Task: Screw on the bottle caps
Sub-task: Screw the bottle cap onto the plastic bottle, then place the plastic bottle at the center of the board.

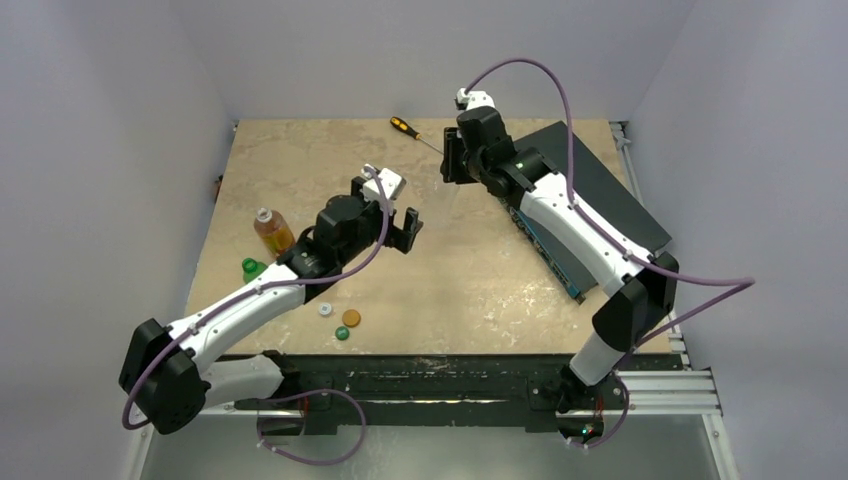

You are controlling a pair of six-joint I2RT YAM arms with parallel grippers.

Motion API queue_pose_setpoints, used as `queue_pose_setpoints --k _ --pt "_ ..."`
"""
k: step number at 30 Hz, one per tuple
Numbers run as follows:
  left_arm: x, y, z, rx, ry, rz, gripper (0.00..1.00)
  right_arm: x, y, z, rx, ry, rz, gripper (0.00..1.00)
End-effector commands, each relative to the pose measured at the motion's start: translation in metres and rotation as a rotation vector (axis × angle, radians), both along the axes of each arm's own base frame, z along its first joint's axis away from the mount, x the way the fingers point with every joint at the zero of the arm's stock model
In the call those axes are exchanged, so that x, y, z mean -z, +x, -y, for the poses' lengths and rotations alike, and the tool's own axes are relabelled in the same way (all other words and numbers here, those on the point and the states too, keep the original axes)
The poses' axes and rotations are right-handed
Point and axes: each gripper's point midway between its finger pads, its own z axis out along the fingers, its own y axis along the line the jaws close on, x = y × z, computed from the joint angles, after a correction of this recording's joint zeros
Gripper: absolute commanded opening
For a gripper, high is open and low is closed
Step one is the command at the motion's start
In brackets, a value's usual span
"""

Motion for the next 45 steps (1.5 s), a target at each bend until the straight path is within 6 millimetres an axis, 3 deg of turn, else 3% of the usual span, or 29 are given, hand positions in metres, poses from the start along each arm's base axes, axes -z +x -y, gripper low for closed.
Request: queue_pose_setpoints --k 1,12,17,21,28,33,45 --pt "-0.047 0.005 -0.019 -0.103 -0.068 0.053 0.94 -0.019 0.039 0.016 0.104 -0.066 0.13 0.05" --pt "-0.063 -0.014 -0.045 -0.145 -0.07 0.056 0.96 0.01 0.104 0.036 0.192 -0.15 0.2 0.05" --pt "-0.066 -0.019 -0.047 -0.133 -0.066 0.055 0.96 0.02 0.119 0.039 0.207 -0.165 0.197 0.08" --pt "-0.067 -0.019 -0.049 -0.134 -0.061 0.059 0.96 0.026 0.12 0.039 0.207 -0.163 0.191 0.17" --pt "-0.063 -0.018 -0.046 -0.128 -0.061 0.045 0.96 0.036 0.116 0.04 0.202 -0.168 0.17 0.42" --pt "-0.061 -0.017 -0.043 -0.123 -0.061 0.04 0.96 0.042 0.115 0.041 0.201 -0.173 0.158 0.52" --pt "-0.059 -0.015 -0.042 -0.124 -0.056 0.035 0.96 0.046 0.113 0.042 0.204 -0.181 0.147 0.61"
